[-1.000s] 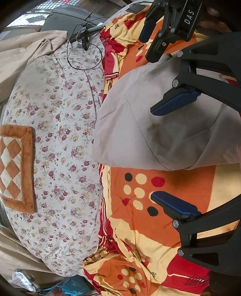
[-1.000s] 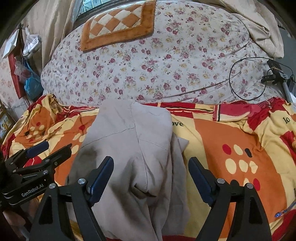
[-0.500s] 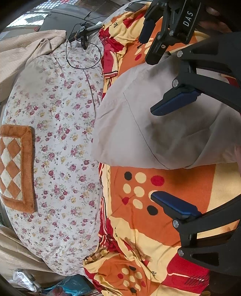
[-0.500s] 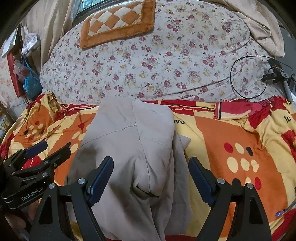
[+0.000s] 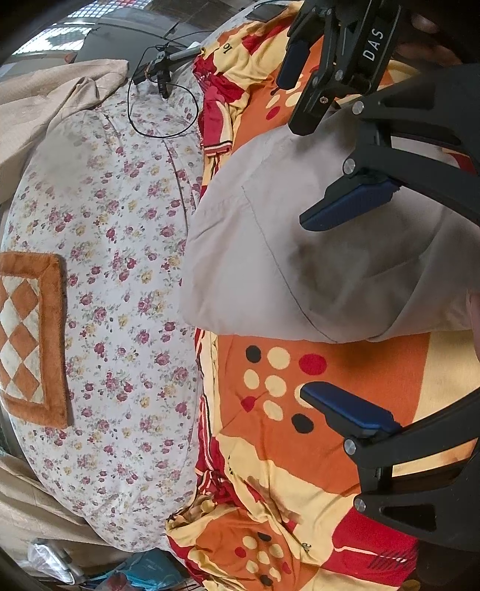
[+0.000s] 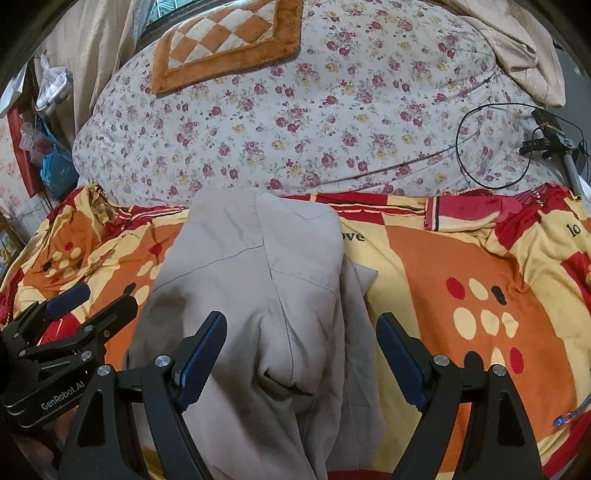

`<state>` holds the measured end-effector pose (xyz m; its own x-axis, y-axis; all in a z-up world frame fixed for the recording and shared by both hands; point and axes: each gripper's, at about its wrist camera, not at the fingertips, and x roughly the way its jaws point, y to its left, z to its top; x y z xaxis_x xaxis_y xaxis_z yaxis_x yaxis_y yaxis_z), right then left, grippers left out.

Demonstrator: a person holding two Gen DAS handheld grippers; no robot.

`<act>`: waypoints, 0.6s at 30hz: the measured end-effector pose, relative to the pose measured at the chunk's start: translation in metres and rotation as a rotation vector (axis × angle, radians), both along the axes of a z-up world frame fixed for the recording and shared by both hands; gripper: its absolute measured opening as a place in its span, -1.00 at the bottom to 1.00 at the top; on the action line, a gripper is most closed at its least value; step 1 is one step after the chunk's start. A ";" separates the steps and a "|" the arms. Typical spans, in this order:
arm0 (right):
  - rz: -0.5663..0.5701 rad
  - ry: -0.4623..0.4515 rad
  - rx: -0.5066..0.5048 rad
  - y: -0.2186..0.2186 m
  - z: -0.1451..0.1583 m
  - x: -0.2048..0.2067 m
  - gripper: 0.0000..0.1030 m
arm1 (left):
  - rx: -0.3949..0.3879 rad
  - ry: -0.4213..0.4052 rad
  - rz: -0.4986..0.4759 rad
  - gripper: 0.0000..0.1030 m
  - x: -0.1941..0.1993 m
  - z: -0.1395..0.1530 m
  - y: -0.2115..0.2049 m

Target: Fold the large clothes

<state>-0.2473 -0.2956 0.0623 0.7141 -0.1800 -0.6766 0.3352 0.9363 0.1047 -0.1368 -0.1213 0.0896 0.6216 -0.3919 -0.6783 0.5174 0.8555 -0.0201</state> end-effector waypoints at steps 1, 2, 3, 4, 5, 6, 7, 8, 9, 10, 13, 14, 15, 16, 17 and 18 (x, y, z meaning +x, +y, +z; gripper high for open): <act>0.002 0.001 0.001 0.000 -0.001 0.000 0.63 | 0.001 -0.001 0.004 0.63 0.000 -0.001 -0.001; 0.002 0.003 0.004 0.000 -0.001 0.000 0.63 | 0.002 -0.001 0.005 0.63 0.000 -0.001 -0.001; 0.003 0.004 0.005 0.000 -0.001 0.001 0.63 | 0.004 -0.001 0.005 0.63 0.000 -0.002 -0.002; 0.004 0.005 0.005 -0.001 -0.002 0.001 0.63 | 0.004 0.002 0.005 0.63 0.000 -0.002 -0.002; 0.005 0.006 0.006 -0.001 -0.002 0.002 0.64 | 0.004 0.004 0.005 0.63 0.000 -0.003 -0.003; 0.005 0.007 0.007 0.000 -0.003 0.003 0.64 | 0.004 0.004 0.006 0.63 0.000 -0.003 -0.003; 0.005 0.009 0.009 0.000 -0.003 0.003 0.64 | 0.004 0.004 0.008 0.63 0.000 -0.004 -0.003; 0.006 0.009 0.009 0.000 -0.003 0.003 0.64 | 0.004 0.004 0.008 0.63 0.000 -0.004 -0.003; 0.006 0.009 0.008 0.000 -0.003 0.004 0.65 | 0.003 0.006 0.009 0.63 0.000 -0.004 -0.003; 0.007 0.009 0.007 0.000 -0.003 0.004 0.66 | 0.003 0.008 0.009 0.63 0.000 -0.004 -0.003; 0.010 0.016 0.006 0.002 -0.005 0.005 0.66 | 0.005 0.012 0.004 0.63 0.000 -0.005 -0.005; 0.011 0.018 0.006 0.002 -0.005 0.005 0.66 | 0.007 0.011 0.001 0.63 0.000 -0.005 -0.005; 0.012 0.019 0.005 0.002 -0.006 0.006 0.66 | 0.007 0.011 0.000 0.63 0.000 -0.005 -0.005; 0.013 0.020 0.004 0.002 -0.006 0.006 0.66 | 0.005 0.010 -0.002 0.63 0.000 -0.005 -0.005; 0.013 0.019 0.003 0.002 -0.006 0.006 0.66 | 0.002 0.009 -0.003 0.63 0.000 -0.005 -0.005; 0.011 0.022 0.003 0.002 -0.007 0.007 0.66 | 0.000 0.010 0.000 0.63 0.001 -0.006 -0.005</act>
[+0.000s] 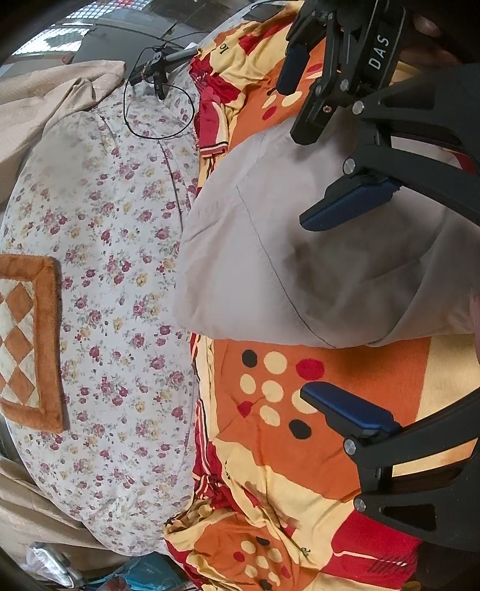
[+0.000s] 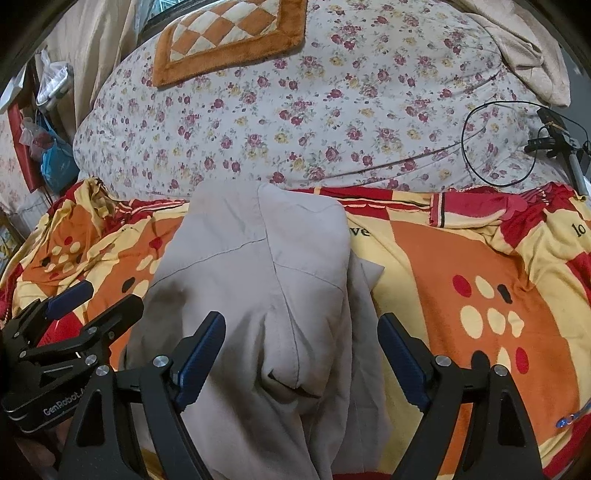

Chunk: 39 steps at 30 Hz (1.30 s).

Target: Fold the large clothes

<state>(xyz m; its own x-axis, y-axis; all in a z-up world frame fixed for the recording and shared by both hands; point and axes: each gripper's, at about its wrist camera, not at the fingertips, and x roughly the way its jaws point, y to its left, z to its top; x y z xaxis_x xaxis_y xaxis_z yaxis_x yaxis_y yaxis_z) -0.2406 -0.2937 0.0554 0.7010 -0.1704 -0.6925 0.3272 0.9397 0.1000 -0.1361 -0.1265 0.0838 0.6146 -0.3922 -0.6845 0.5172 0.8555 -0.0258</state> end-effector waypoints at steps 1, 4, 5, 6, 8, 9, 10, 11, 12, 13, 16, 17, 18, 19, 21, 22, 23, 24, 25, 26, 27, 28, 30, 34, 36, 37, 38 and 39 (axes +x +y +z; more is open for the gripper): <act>0.000 0.004 0.001 0.000 0.000 0.000 0.66 | 0.001 0.004 0.001 0.63 0.001 -0.001 0.000; 0.003 0.003 0.001 0.000 0.000 0.000 0.66 | 0.005 0.011 0.005 0.63 0.001 -0.002 -0.002; 0.000 0.001 -0.001 0.000 0.000 0.000 0.67 | 0.004 0.009 0.007 0.63 0.001 -0.002 -0.001; -0.001 0.002 0.000 -0.001 0.000 0.000 0.67 | 0.003 0.008 0.007 0.63 0.000 -0.002 -0.001; -0.002 -0.001 0.007 -0.001 -0.001 0.000 0.67 | 0.006 0.005 0.008 0.63 0.000 -0.002 0.000; -0.003 -0.001 0.009 -0.002 -0.001 0.000 0.67 | 0.008 0.006 0.010 0.63 0.001 -0.003 -0.001; -0.004 0.000 0.011 -0.002 -0.002 0.001 0.67 | 0.007 0.010 0.010 0.63 0.002 -0.003 0.000; -0.003 0.002 0.012 -0.002 -0.002 0.001 0.67 | 0.006 0.012 0.011 0.63 0.002 -0.003 0.000; -0.001 0.004 0.012 -0.002 -0.003 0.001 0.67 | 0.004 0.014 0.012 0.63 0.003 -0.004 0.000; 0.000 0.006 0.011 -0.001 -0.003 0.002 0.67 | 0.003 0.014 0.014 0.63 0.003 -0.004 0.001; 0.003 0.009 0.008 0.000 -0.004 0.003 0.67 | 0.002 0.017 0.016 0.63 0.003 -0.005 0.001; 0.005 0.009 0.008 0.000 -0.004 0.003 0.67 | 0.002 0.018 0.017 0.63 0.004 -0.005 0.001; 0.005 0.010 0.008 0.001 -0.004 0.004 0.67 | 0.002 0.019 0.017 0.63 0.004 -0.005 0.001; 0.007 0.011 0.007 0.001 -0.004 0.004 0.67 | 0.003 0.018 0.018 0.63 0.004 -0.005 0.001; 0.009 0.013 0.006 0.002 -0.005 0.005 0.67 | 0.002 0.020 0.019 0.63 0.004 -0.005 0.001; 0.010 0.015 0.007 0.002 -0.005 0.005 0.67 | 0.002 0.022 0.019 0.63 0.004 -0.006 0.001; 0.011 0.017 0.008 0.002 -0.006 0.005 0.68 | 0.002 0.023 0.019 0.63 0.005 -0.006 0.002; 0.012 0.018 0.009 0.002 -0.006 0.006 0.68 | 0.001 0.021 0.019 0.63 0.004 -0.006 0.002; 0.012 0.018 0.008 0.002 -0.007 0.006 0.67 | 0.002 0.020 0.020 0.63 0.005 -0.006 0.002; 0.012 0.018 0.009 0.002 -0.007 0.006 0.68 | 0.003 0.022 0.019 0.63 0.005 -0.007 0.002; 0.013 0.019 0.009 0.002 -0.007 0.006 0.68 | 0.003 0.024 0.019 0.63 0.005 -0.007 0.002; 0.014 0.020 0.010 0.002 -0.007 0.006 0.68 | 0.003 0.025 0.018 0.63 0.006 -0.008 0.002; 0.014 0.020 0.010 0.002 -0.007 0.007 0.68 | 0.003 0.025 0.020 0.63 0.006 -0.008 0.003; 0.016 0.023 0.007 0.003 -0.008 0.008 0.68 | 0.003 0.032 0.020 0.63 0.008 -0.010 0.003; 0.017 0.023 0.008 0.003 -0.009 0.010 0.68 | 0.004 0.031 0.021 0.63 0.008 -0.010 0.003; 0.016 0.023 0.008 0.003 -0.009 0.009 0.68 | 0.003 0.031 0.021 0.63 0.008 -0.011 0.003; 0.017 0.024 0.007 0.004 -0.009 0.010 0.68 | 0.003 0.031 0.022 0.63 0.008 -0.011 0.003; 0.018 0.025 0.006 0.004 -0.009 0.010 0.68 | 0.003 0.032 0.023 0.63 0.008 -0.011 0.003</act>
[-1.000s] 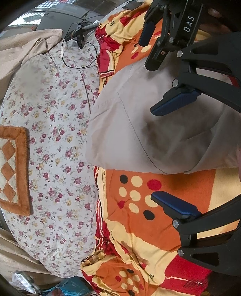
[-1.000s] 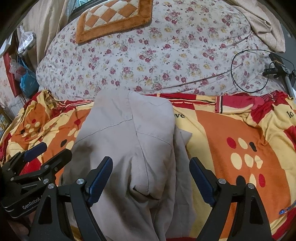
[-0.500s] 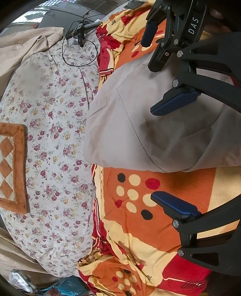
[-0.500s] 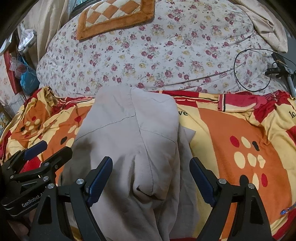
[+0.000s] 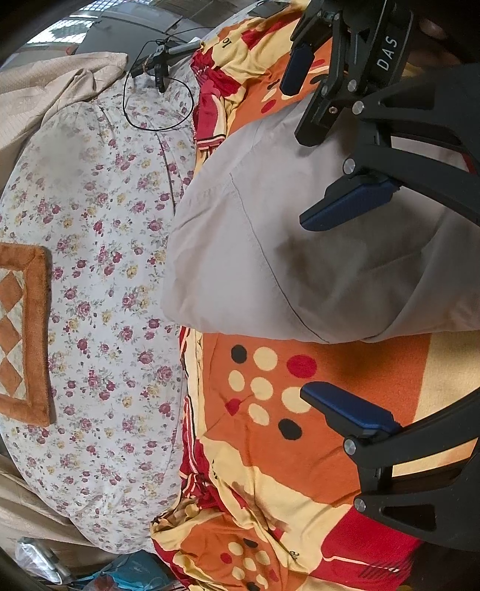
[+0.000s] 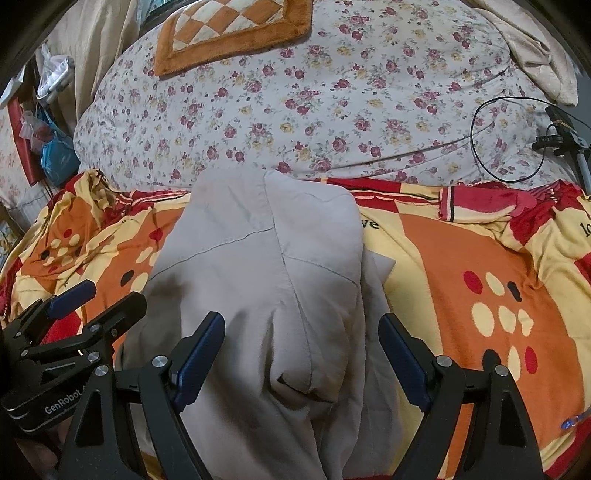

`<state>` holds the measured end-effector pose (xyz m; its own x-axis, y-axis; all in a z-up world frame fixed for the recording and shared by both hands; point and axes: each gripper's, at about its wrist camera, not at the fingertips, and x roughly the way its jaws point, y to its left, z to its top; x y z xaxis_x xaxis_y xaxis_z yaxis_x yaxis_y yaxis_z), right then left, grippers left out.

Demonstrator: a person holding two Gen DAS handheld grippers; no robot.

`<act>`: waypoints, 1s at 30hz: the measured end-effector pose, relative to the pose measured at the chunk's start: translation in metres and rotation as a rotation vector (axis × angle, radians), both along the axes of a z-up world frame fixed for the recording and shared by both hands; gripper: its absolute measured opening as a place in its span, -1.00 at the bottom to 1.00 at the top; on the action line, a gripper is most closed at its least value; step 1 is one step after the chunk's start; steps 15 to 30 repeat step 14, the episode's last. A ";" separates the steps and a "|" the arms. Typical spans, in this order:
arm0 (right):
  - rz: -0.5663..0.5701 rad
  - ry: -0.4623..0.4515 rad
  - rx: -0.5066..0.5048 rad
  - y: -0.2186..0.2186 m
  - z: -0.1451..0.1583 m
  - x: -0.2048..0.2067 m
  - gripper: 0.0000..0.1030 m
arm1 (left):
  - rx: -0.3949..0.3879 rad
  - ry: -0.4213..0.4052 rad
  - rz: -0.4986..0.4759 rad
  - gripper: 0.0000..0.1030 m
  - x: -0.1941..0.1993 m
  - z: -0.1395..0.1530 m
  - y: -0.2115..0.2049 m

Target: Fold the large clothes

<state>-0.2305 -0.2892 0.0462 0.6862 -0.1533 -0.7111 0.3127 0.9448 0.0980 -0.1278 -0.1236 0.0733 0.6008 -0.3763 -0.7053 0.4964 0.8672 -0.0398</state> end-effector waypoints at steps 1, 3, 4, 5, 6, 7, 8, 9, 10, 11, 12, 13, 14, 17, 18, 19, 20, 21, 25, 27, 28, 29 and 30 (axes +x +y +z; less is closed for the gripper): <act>0.001 0.002 -0.002 0.000 -0.001 0.001 0.68 | -0.001 0.002 0.000 0.63 0.000 0.000 0.000; 0.003 0.004 -0.002 0.002 -0.001 0.001 0.68 | -0.001 0.006 0.000 0.63 0.001 -0.001 0.000; 0.003 0.004 -0.001 0.002 -0.002 0.001 0.68 | 0.000 0.007 0.001 0.63 0.001 -0.002 0.000; 0.004 0.005 -0.002 0.002 -0.002 0.002 0.68 | 0.000 0.008 0.000 0.63 0.001 -0.001 -0.001; 0.004 0.007 -0.002 0.002 -0.002 0.002 0.68 | 0.000 0.008 0.000 0.63 0.001 -0.001 0.000; 0.005 0.007 -0.001 0.002 -0.003 0.002 0.68 | 0.000 0.007 0.001 0.63 0.001 -0.001 0.000; 0.006 0.007 0.000 0.003 -0.003 0.002 0.68 | -0.001 0.003 0.000 0.63 0.001 -0.001 0.000; 0.006 0.008 0.000 0.002 -0.003 0.003 0.68 | -0.002 0.002 0.000 0.63 0.001 -0.001 0.000; 0.007 0.009 0.001 0.002 -0.004 0.003 0.68 | -0.004 -0.001 -0.002 0.63 0.001 -0.002 0.000; 0.008 0.010 0.001 0.002 -0.004 0.003 0.68 | -0.007 -0.002 -0.004 0.63 0.001 -0.002 0.001; 0.009 0.011 0.002 0.002 -0.004 0.003 0.68 | -0.007 -0.002 -0.006 0.63 0.003 -0.002 0.001; 0.011 0.011 0.003 0.002 -0.004 0.003 0.68 | -0.006 -0.001 -0.005 0.63 0.003 -0.002 0.001; 0.013 0.008 0.006 0.001 -0.004 0.003 0.68 | -0.007 0.001 -0.002 0.63 0.005 -0.002 0.003; 0.013 0.008 0.006 0.001 -0.004 0.003 0.68 | -0.007 0.001 -0.002 0.63 0.005 -0.002 0.003; 0.013 0.008 0.006 0.001 -0.004 0.003 0.68 | -0.007 0.001 -0.002 0.63 0.005 -0.002 0.003; 0.013 0.008 0.006 0.001 -0.004 0.003 0.68 | -0.007 0.001 -0.002 0.63 0.005 -0.002 0.003; 0.013 0.008 0.006 0.001 -0.004 0.003 0.68 | -0.007 0.001 -0.002 0.63 0.005 -0.002 0.003; 0.013 0.008 0.006 0.001 -0.004 0.003 0.68 | -0.007 0.001 -0.002 0.63 0.005 -0.002 0.003; 0.013 0.008 0.006 0.001 -0.004 0.003 0.68 | -0.007 0.001 -0.002 0.63 0.005 -0.002 0.003; 0.013 0.008 0.006 0.001 -0.004 0.003 0.68 | -0.007 0.001 -0.002 0.63 0.005 -0.002 0.003; 0.013 0.008 0.006 0.001 -0.004 0.003 0.68 | -0.007 0.001 -0.002 0.63 0.005 -0.002 0.003; 0.013 0.008 0.006 0.001 -0.004 0.003 0.68 | -0.007 0.001 -0.002 0.63 0.005 -0.002 0.003; 0.013 0.008 0.006 0.001 -0.004 0.003 0.68 | -0.007 0.001 -0.002 0.63 0.005 -0.002 0.003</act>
